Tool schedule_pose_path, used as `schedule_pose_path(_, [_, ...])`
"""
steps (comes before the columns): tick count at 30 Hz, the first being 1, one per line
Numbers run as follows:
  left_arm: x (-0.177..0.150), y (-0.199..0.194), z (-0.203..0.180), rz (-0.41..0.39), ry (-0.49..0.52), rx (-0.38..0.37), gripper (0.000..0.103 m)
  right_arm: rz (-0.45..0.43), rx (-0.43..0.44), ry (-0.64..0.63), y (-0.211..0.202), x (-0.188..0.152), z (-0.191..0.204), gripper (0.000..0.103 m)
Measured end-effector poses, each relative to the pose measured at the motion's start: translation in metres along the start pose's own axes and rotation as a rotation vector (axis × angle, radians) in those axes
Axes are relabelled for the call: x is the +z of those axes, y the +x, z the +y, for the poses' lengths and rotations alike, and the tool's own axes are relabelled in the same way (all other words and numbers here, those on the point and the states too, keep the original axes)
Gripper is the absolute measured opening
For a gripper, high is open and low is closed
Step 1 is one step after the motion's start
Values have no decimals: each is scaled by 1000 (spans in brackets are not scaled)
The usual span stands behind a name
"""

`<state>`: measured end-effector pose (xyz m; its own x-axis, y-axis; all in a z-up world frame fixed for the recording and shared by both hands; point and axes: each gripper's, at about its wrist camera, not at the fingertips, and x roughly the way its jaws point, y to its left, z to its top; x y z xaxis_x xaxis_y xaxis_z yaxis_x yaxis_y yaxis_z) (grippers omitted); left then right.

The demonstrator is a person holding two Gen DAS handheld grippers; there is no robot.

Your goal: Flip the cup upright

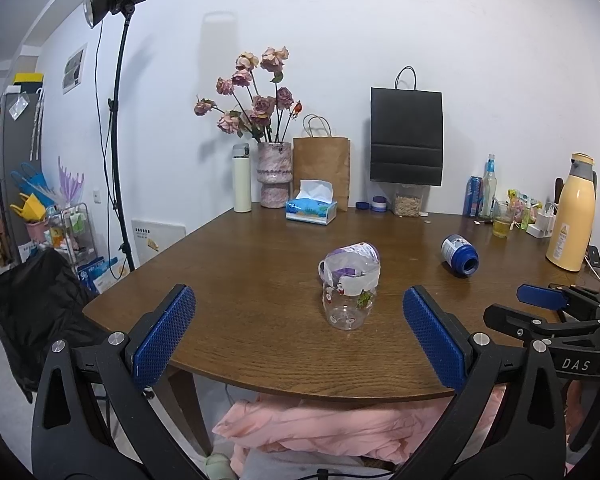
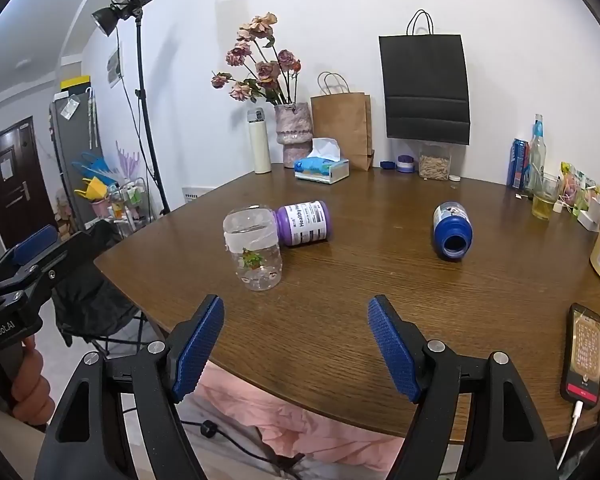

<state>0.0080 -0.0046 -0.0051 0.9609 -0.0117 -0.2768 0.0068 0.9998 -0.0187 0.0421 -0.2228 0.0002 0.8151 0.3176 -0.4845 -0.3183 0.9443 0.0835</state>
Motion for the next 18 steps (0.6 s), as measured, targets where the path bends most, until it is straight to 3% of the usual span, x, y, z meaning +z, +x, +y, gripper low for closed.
schedule_pose_path(18, [6, -4, 0, -13, -2, 4, 103, -9, 3, 8, -5, 2, -5, 79])
